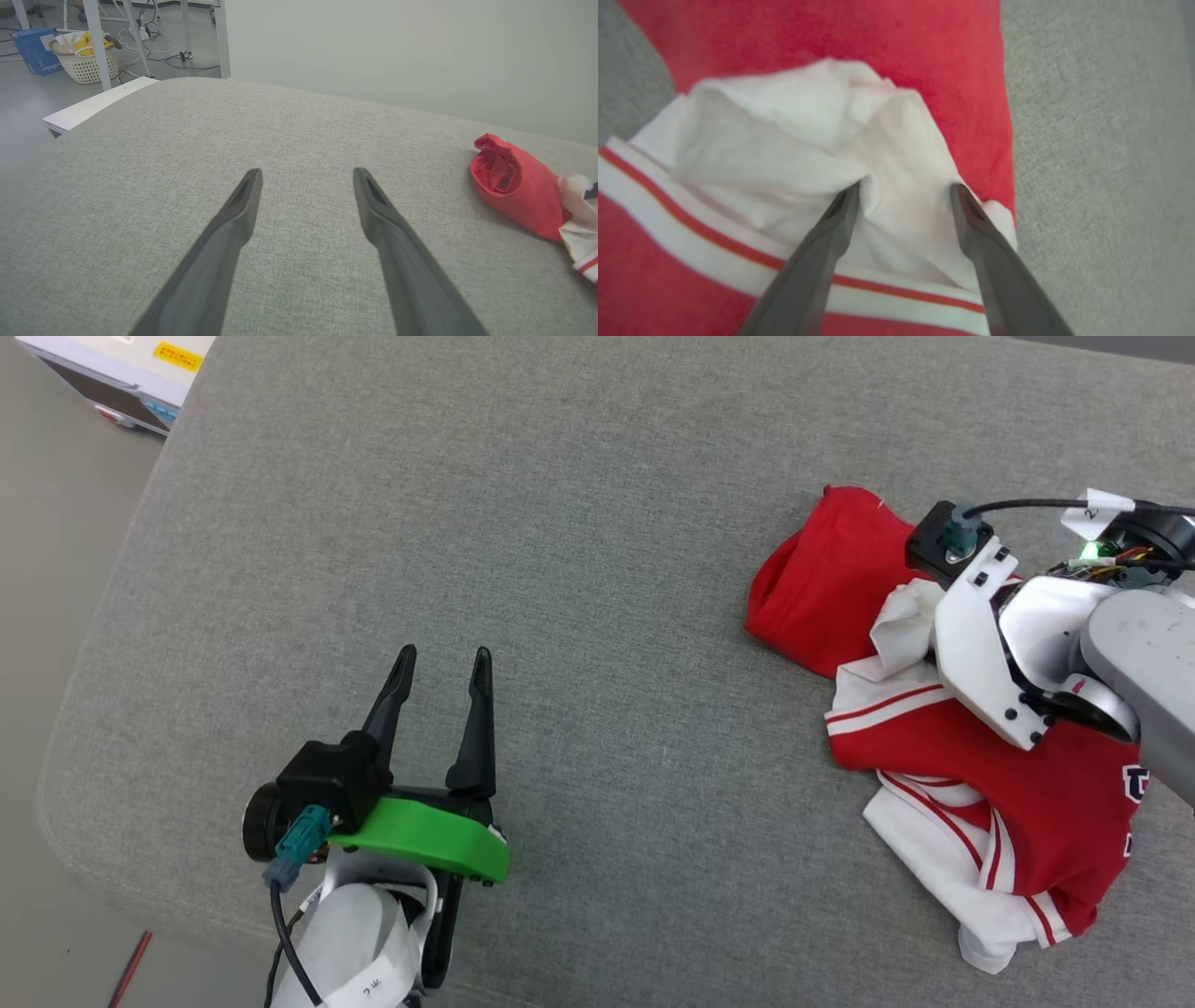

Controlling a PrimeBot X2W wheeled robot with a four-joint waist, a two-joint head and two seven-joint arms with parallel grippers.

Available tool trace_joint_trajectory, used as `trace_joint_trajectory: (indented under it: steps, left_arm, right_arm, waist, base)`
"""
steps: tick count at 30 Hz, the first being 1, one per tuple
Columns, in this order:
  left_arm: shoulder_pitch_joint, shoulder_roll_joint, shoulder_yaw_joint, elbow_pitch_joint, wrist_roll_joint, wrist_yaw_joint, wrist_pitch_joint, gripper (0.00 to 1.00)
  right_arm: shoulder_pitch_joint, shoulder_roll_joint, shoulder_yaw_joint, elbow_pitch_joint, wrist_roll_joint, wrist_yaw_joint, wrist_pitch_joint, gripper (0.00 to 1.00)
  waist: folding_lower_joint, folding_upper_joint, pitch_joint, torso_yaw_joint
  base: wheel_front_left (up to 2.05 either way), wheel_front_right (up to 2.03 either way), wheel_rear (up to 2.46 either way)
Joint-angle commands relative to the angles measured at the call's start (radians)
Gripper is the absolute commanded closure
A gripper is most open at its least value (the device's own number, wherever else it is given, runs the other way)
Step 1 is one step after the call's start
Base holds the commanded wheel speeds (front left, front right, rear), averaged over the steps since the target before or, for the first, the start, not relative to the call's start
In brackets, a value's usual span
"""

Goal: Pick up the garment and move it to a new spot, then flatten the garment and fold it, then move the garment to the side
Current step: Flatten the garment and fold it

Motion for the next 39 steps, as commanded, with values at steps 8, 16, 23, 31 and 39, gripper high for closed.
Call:
trace_joint_trajectory:
  steps: [8, 16, 23, 31, 39]
  left_arm:
    - [0.020, -0.004, 0.017, 0.016, 0.015, 0.003, -0.006, 0.00]
    - [0.087, -0.004, 0.038, 0.023, 0.035, 0.001, -0.006, 0.00]
    - [0.123, -0.004, 0.047, 0.026, 0.049, -0.005, -0.006, 0.00]
    - [0.136, -0.005, 0.037, 0.029, 0.052, -0.006, -0.006, 0.00]
    - [0.137, -0.005, 0.028, 0.034, 0.049, -0.006, -0.006, 0.00]
  right_arm:
    - [0.000, 0.030, -0.005, 0.066, 0.052, 0.000, -0.345, 1.00]
    - [0.114, -0.052, -0.179, 0.074, 0.142, 0.000, -0.618, 1.00]
    - [0.299, -0.124, -0.346, 0.147, 0.170, 0.000, -0.721, 1.00]
    - [0.534, -0.157, -0.578, 0.309, 0.205, 0.000, -0.793, 1.00]
    - [0.687, -0.090, -0.694, 0.450, 0.205, 0.000, -0.768, 1.00]
  waist:
    - [0.0000, -0.0001, -0.088, -0.053]
    - [0.0000, -0.0001, -0.185, -0.108]
    - [0.0000, -0.0001, -0.214, -0.137]
    - [0.0000, -0.0001, -0.227, -0.149]
    - [0.0000, -0.0001, -0.225, -0.152]
  base:
    - [0.00, 0.00, 0.00]
    - [0.00, 0.00, 0.00]
    - [0.00, 0.00, 0.00]
    - [0.00, 0.00, 0.00]
    - [0.00, 0.00, 0.00]
